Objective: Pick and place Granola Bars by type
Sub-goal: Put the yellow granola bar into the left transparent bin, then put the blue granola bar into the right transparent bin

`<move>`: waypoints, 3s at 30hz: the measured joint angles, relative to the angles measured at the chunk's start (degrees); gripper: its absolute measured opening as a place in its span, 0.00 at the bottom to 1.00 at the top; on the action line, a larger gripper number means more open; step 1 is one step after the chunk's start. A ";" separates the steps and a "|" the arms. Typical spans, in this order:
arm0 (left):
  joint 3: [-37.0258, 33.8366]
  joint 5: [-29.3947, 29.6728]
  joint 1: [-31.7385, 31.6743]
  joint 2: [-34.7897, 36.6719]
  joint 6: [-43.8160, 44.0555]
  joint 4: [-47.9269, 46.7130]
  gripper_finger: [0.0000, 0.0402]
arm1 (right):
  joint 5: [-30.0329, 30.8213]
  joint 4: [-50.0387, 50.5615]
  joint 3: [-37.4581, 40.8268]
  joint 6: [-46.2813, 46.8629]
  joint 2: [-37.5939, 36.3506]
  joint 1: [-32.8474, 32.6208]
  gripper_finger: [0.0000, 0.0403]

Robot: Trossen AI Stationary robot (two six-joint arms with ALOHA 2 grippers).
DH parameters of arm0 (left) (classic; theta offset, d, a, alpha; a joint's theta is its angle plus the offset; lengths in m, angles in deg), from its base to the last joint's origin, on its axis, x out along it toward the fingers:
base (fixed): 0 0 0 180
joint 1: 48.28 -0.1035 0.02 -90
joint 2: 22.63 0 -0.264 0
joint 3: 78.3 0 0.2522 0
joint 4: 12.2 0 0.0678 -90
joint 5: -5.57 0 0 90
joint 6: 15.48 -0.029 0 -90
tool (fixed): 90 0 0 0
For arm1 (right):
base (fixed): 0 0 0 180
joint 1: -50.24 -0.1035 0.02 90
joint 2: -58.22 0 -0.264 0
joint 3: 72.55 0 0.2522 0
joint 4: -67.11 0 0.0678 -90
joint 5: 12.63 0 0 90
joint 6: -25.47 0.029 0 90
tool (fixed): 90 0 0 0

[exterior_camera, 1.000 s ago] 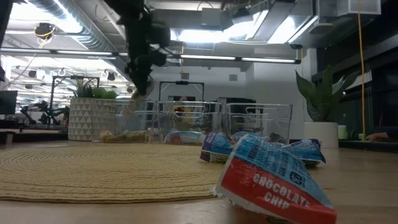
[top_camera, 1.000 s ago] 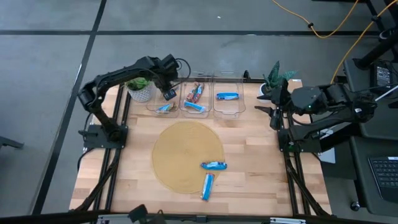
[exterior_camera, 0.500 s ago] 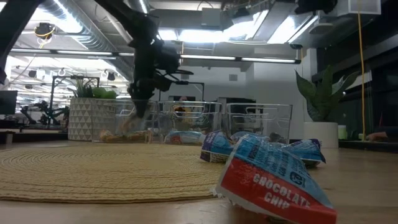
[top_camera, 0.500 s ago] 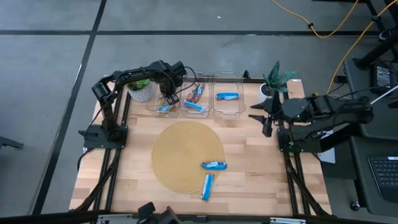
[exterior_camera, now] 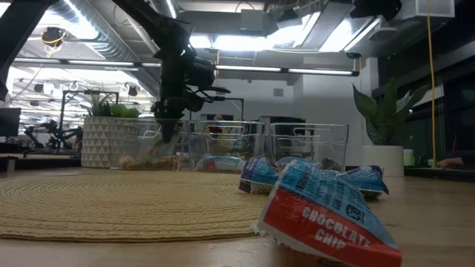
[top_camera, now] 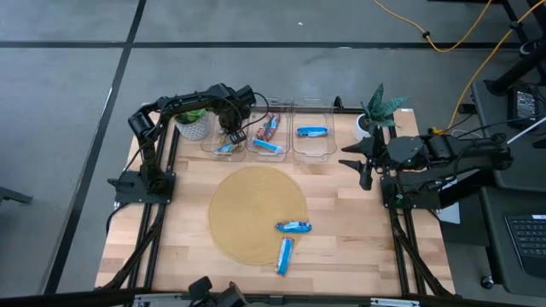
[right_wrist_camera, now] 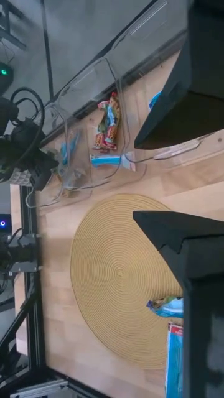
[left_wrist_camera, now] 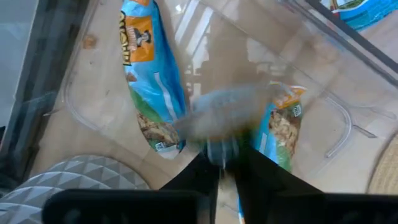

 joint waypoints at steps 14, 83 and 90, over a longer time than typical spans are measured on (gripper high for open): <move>0.02 0.15 0.49 2.89 -1.64 -0.60 0.32 | -0.07 0.12 0.00 0.00 0.03 -0.02 0.43; 0.09 19.69 42.57 50.66 25.83 1.16 0.25 | -19.70 -23.86 -0.04 13.33 55.66 -11.75 0.81; 0.09 19.70 43.36 50.66 25.85 1.16 0.25 | -16.76 -23.78 -0.04 13.32 57.41 -11.77 0.81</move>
